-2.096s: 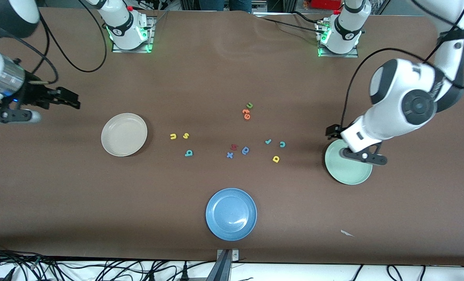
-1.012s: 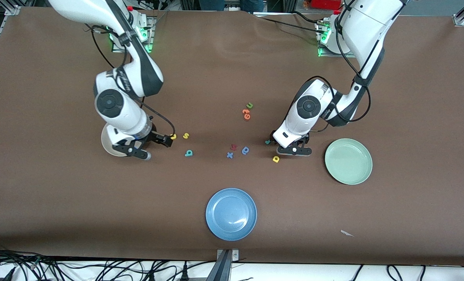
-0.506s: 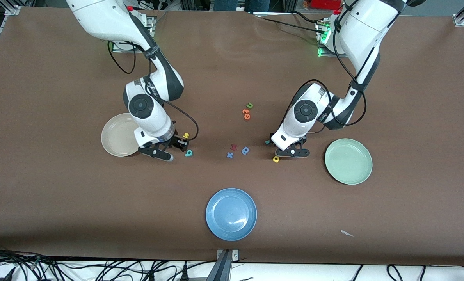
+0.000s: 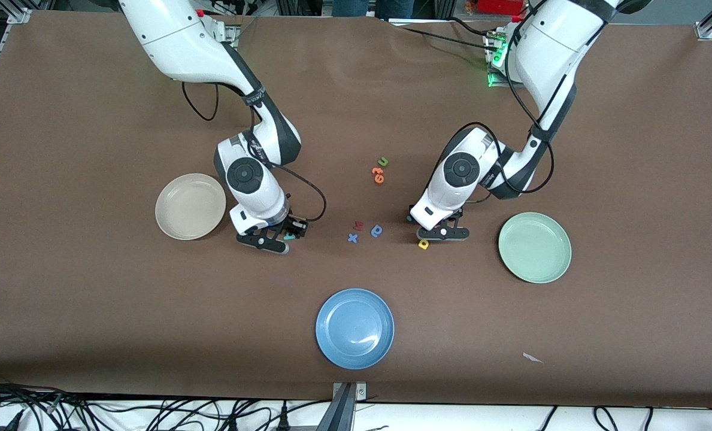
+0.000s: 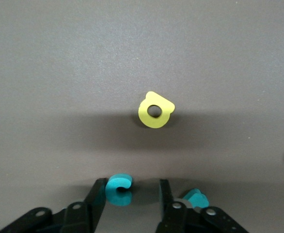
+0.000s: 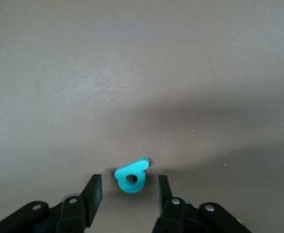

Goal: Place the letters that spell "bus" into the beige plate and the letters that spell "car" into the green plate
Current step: 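Grasp the cyan letters d and c with the right and left grippers, then release the d over the cream plate and the c over the green plate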

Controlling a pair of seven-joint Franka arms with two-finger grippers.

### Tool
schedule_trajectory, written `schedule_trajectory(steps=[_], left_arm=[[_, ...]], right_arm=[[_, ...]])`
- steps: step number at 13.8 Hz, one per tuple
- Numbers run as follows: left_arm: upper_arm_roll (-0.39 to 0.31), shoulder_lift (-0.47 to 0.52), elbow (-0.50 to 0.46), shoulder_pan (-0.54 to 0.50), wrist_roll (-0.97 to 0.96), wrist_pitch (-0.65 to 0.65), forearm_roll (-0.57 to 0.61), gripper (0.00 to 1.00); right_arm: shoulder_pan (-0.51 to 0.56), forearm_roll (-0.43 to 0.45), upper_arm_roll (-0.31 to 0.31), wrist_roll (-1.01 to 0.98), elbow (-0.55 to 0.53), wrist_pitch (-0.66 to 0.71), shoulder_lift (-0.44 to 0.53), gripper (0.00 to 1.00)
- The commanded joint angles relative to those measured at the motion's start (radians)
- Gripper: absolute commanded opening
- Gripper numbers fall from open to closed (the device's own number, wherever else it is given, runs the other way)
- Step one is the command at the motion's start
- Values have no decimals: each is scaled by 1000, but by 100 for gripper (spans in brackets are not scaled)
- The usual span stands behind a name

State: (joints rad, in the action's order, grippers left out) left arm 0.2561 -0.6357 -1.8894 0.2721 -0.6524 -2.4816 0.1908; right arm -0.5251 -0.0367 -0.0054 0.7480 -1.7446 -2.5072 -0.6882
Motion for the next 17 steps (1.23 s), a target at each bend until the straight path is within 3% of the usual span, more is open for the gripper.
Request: schedule_trajectory(steps=[1, 3, 5, 8, 11, 17], left_arm=[[-5, -16, 24, 4, -26, -2, 33, 43], [-6, -18, 24, -1, -21, -2, 33, 43], [-8, -22, 24, -1, -21, -2, 33, 38], [-8, -22, 24, 1, -21, -3, 35, 29], [-9, -22, 24, 1, -21, -3, 35, 21], [-8, -4, 44, -25, 14, 21, 48, 13]], right_arm=[[-9, 21, -7, 5, 25, -10, -24, 55], [-10, 46, -7, 5, 25, -13, -34, 52], [-9, 47, -7, 5, 25, -13, -34, 28], [-9, 46, -7, 1, 25, -13, -31, 8], [-3, 43, -15, -10, 27, 19, 11, 8], [48, 26, -108, -171, -28, 289, 165, 8]])
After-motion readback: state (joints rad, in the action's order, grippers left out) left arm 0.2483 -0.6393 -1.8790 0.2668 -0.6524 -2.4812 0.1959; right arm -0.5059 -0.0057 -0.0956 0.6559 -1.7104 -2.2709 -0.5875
